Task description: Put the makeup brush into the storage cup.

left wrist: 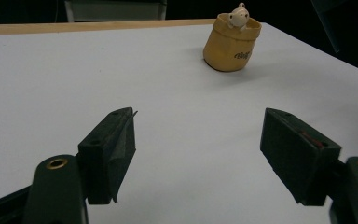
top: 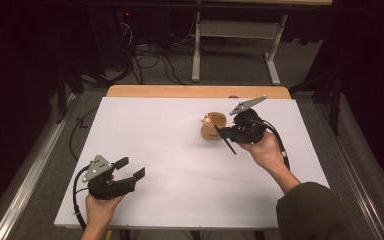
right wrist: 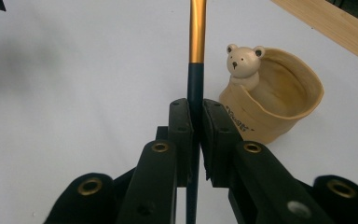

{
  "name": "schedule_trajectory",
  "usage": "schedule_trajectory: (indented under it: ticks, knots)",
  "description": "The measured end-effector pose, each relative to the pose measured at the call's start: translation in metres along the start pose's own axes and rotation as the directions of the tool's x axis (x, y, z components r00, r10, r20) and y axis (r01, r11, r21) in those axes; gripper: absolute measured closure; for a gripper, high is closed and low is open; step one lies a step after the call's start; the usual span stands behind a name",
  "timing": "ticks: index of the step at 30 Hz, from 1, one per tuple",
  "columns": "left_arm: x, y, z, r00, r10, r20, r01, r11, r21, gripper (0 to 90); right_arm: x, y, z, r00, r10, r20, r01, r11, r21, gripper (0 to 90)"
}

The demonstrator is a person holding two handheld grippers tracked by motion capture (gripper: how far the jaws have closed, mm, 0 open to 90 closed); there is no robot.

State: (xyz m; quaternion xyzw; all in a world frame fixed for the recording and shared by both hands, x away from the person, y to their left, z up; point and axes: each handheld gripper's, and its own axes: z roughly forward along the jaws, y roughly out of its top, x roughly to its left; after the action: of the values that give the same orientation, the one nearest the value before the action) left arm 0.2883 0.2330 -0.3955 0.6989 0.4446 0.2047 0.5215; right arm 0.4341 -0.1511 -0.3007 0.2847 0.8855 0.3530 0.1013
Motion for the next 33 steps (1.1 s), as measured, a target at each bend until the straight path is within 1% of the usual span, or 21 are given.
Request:
schedule_trajectory:
  ticks: [1,6,8,10,11,12,16,18,23,28,33]
  knots:
    - [0.000,0.000,0.000,1.0000,0.000,0.001,0.000,1.0000,0.000,27.0,-0.001,0.000,0.000,1.0000,-0.008,0.000,0.008,1.000,-0.001,85.0]
    - [0.000,0.000,0.000,1.0000,-0.001,0.001,0.001,1.0000,0.002,27.0,-0.002,0.002,0.000,0.9999,0.013,-0.002,-0.013,1.000,-0.015,85.0]
    - [0.000,0.000,-0.001,1.0000,-0.003,0.002,0.003,1.0000,-0.003,27.0,-0.003,0.002,0.001,1.0000,0.008,-0.001,-0.008,1.000,-0.017,85.0]
    - [0.001,0.000,-0.001,1.0000,-0.005,0.002,0.005,1.0000,-0.005,27.0,-0.004,0.003,0.001,0.9999,0.014,0.000,-0.014,1.000,-0.019,84.9]
    - [0.000,0.000,0.000,1.0000,-0.002,0.001,0.002,1.0000,-0.001,27.0,-0.004,0.004,0.001,0.9998,0.020,0.000,-0.020,1.000,-0.020,85.0]
    - [0.000,0.000,0.001,1.0000,0.001,0.002,-0.001,1.0000,0.002,27.0,-0.005,0.004,0.000,0.9999,0.014,0.000,-0.014,1.000,-0.021,85.0]
    - [0.000,0.000,0.000,1.0000,-0.002,0.000,0.002,1.0000,0.000,27.0,-0.005,0.008,-0.002,0.9998,0.021,0.002,-0.021,0.999,-0.042,85.0]
    - [0.000,0.000,-0.001,1.0000,-0.003,0.000,0.003,1.0000,-0.003,27.0,-0.005,0.009,-0.003,0.9997,0.024,0.003,-0.024,0.999,-0.044,84.9]
    - [0.000,0.000,-0.001,1.0000,0.000,0.000,0.000,1.0000,-0.002,27.0,-0.007,0.012,0.001,0.9997,0.025,0.009,-0.024,0.999,-0.045,85.0]
    - [0.001,0.000,-0.002,1.0000,-0.003,-0.002,0.003,1.0000,-0.004,27.0,-0.009,0.016,0.004,0.9996,0.026,0.012,-0.026,0.997,-0.066,85.0]
    - [0.000,0.000,-0.003,1.0000,-0.004,-0.004,0.004,1.0000,-0.007,27.0,-0.008,0.019,0.005,0.9994,0.032,0.012,-0.031,0.997,-0.077,85.0]
